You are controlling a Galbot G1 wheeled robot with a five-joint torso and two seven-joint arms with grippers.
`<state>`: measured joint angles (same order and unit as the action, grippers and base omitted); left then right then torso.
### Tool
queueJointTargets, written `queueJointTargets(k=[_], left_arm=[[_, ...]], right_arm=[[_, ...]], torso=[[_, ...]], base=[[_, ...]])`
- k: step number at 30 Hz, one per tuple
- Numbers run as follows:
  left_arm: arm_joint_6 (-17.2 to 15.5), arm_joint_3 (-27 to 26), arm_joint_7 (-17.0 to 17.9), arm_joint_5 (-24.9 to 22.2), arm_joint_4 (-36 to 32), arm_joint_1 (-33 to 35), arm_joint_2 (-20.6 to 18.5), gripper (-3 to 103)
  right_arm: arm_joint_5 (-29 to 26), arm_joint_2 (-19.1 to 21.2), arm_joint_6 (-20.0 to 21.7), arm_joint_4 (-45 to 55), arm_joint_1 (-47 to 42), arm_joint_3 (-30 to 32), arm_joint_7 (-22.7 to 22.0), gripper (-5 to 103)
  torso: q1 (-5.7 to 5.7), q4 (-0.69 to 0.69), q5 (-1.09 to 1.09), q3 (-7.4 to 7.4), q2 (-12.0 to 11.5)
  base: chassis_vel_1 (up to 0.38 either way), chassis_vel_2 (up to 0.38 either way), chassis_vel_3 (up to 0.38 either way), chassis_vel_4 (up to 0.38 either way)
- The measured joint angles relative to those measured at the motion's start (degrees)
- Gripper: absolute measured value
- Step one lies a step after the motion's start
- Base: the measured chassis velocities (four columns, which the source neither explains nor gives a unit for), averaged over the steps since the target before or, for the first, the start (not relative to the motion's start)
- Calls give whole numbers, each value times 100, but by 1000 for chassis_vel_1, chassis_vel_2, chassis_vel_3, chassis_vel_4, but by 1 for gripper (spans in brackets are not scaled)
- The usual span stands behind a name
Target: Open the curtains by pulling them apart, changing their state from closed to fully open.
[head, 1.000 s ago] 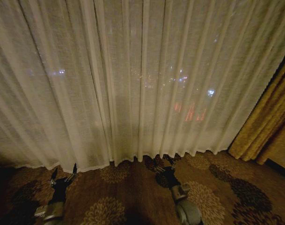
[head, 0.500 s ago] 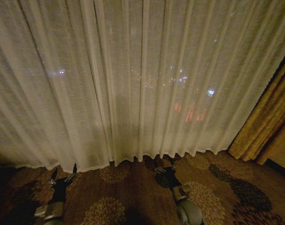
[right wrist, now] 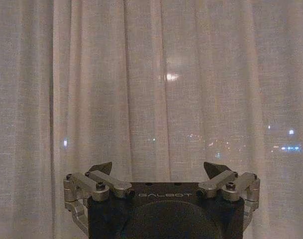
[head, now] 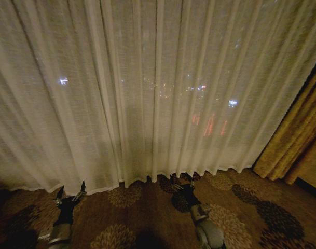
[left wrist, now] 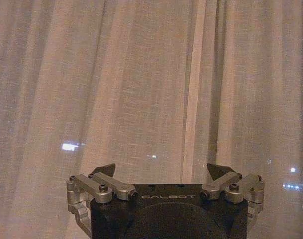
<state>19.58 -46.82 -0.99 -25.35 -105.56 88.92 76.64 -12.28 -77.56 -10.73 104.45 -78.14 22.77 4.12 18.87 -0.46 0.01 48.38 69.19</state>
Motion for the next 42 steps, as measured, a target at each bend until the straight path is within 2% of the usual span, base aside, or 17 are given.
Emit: queueJointTargets(k=[10, 20, 23, 28, 32, 42], left_arm=[[0, 0, 0, 0, 0, 0, 0, 100], [0, 1, -1, 0, 0, 0, 0, 100], [0, 0, 0, 0, 0, 1, 0, 100], [0, -1, 1, 0, 0, -1, -1, 100], [0, 0, 1, 0, 0, -4, -1, 100], [0, 0, 0, 0, 0, 3, 0, 100]], right_arm=[[91, -43, -1, -93, 6, -57, 74, 100], [82, -52, 2, -89, 19, -71, 97, 100], [36, -52, -3, -85, 20, -88, 112, 100], [73, -80, -116, -116, 59, -144, -47, 100], [76, -87, -155, -130, 127, -153, -227, 100], [131, -111, -35, -209, 156, -115, -200, 100]], torso=[[2, 0, 0, 0, -1], [-1, 1, -4, -1, 1], [1, 1, 2, 0, 0], [6, 1, -3, 2, -3], [11, 0, -1, 3, -5], [-8, 0, -1, -3, 4]], base=[[-278, 328, 274, -304], [-276, 445, 299, -456], [-188, 449, 151, -438], [-208, 342, 194, -379], [-102, 112, 102, -105], [15, -26, -6, 24]])
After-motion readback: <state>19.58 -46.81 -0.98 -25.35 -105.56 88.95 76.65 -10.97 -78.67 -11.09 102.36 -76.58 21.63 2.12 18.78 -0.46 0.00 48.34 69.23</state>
